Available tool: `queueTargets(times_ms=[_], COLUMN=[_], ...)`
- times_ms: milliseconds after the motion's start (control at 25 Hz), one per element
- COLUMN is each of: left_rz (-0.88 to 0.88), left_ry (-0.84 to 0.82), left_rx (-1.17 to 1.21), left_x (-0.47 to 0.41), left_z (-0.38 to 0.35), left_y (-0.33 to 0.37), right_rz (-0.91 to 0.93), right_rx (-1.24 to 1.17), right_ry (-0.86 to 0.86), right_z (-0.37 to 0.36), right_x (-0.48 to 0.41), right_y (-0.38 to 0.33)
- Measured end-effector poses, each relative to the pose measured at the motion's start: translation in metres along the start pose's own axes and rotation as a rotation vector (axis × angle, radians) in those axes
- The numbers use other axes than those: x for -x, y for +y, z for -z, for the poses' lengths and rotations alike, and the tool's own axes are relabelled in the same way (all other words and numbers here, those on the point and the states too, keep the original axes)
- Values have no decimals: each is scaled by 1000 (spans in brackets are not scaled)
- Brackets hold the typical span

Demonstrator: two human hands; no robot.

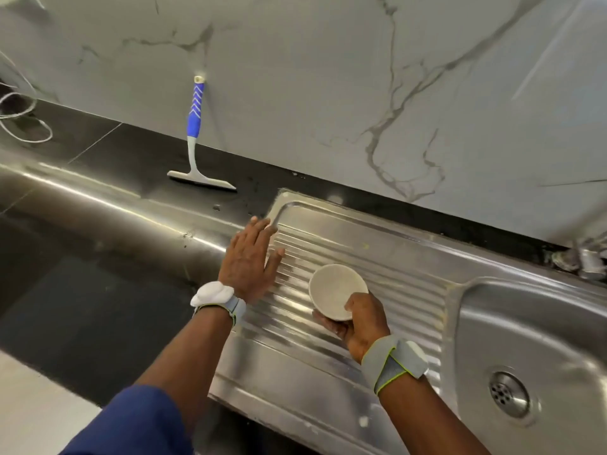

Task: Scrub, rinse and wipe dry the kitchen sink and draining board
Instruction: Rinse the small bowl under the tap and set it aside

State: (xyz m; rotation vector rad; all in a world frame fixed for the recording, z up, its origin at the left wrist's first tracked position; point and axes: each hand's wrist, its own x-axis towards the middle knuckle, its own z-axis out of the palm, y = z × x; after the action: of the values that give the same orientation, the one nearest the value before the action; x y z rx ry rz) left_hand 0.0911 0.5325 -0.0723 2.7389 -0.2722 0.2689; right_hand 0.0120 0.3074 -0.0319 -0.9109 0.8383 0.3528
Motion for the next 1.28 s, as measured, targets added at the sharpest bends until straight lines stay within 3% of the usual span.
queueTargets(times_ms=[240,440,640,960,1280], left_rz=[-133,-113,-115,-107,-102], left_ry=[-137,-96,-81,-99,-110], left_rx=[24,59,53,24,5], left_x=[-72,-82,-82,-82,-83], left_z=[-18,-36,-34,-34,-34], left_y=[-79,-103,-101,-99,-99], right_rz=[2,65,14,-68,-105], right_rx=[-30,-14,98,183,-88], right_ry=[24,80,125,32,52], right_z=[-84,-135,-169,-182,-124], right_x=[-50,-81,-98,-115,-145], right_y=[7,-5,-24,-71,-109])
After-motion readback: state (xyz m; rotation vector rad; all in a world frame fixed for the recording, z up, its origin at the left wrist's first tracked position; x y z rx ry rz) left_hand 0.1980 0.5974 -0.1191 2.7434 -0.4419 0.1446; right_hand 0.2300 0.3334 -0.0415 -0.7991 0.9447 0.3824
